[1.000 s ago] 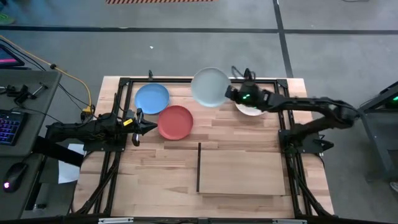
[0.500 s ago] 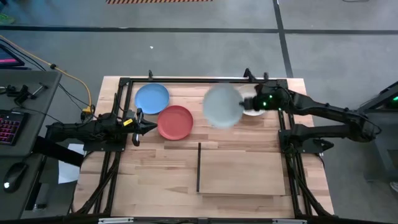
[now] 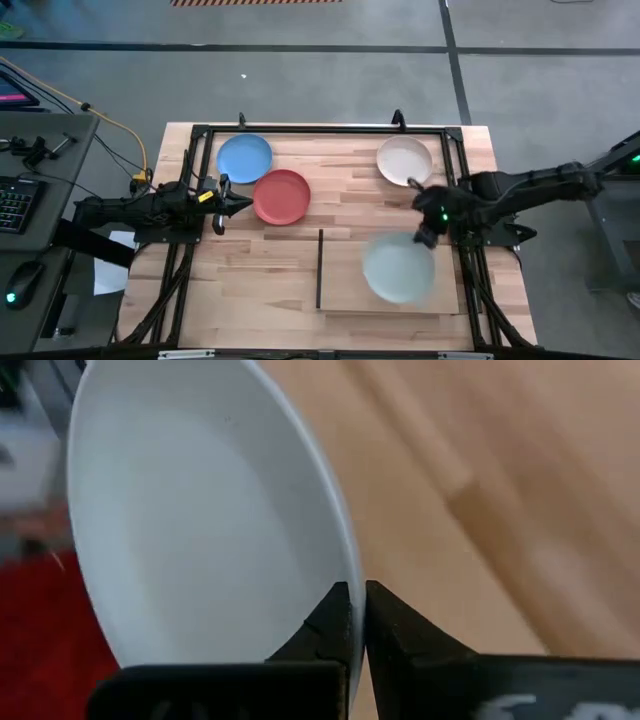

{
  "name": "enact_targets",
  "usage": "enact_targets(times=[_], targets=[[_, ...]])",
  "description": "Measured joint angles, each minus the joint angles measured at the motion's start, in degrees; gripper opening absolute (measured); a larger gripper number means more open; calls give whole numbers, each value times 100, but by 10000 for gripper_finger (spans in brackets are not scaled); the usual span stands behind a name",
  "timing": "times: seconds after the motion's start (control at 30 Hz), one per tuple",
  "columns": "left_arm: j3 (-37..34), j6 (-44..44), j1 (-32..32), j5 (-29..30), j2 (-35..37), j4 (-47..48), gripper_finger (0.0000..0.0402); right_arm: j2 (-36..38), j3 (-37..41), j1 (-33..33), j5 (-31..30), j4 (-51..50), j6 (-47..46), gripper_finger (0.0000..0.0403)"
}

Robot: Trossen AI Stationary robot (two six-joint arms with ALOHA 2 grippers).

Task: Place and stack plates onto a shelf
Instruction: Put the white plate on the shelf

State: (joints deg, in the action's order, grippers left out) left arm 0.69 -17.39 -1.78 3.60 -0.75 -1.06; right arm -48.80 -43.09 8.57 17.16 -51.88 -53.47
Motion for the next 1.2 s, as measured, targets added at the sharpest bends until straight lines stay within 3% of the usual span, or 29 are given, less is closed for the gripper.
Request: enact_targets(times=[0.3,0.67,1.07,1.2], targets=[[0,0,0,2,0,-2,3,-698,0,912,-272,-632,45,0],[0,0,-1,1,0,-1,3,-1405,0,956,-352,-926,787,0],[0,0,0,2,0,-2,3,-1554,-1,956,-314,-1124,593,1],[0,-2,0,0,0,-2,3,-1556,-1,956,-316,-1248,564,20]])
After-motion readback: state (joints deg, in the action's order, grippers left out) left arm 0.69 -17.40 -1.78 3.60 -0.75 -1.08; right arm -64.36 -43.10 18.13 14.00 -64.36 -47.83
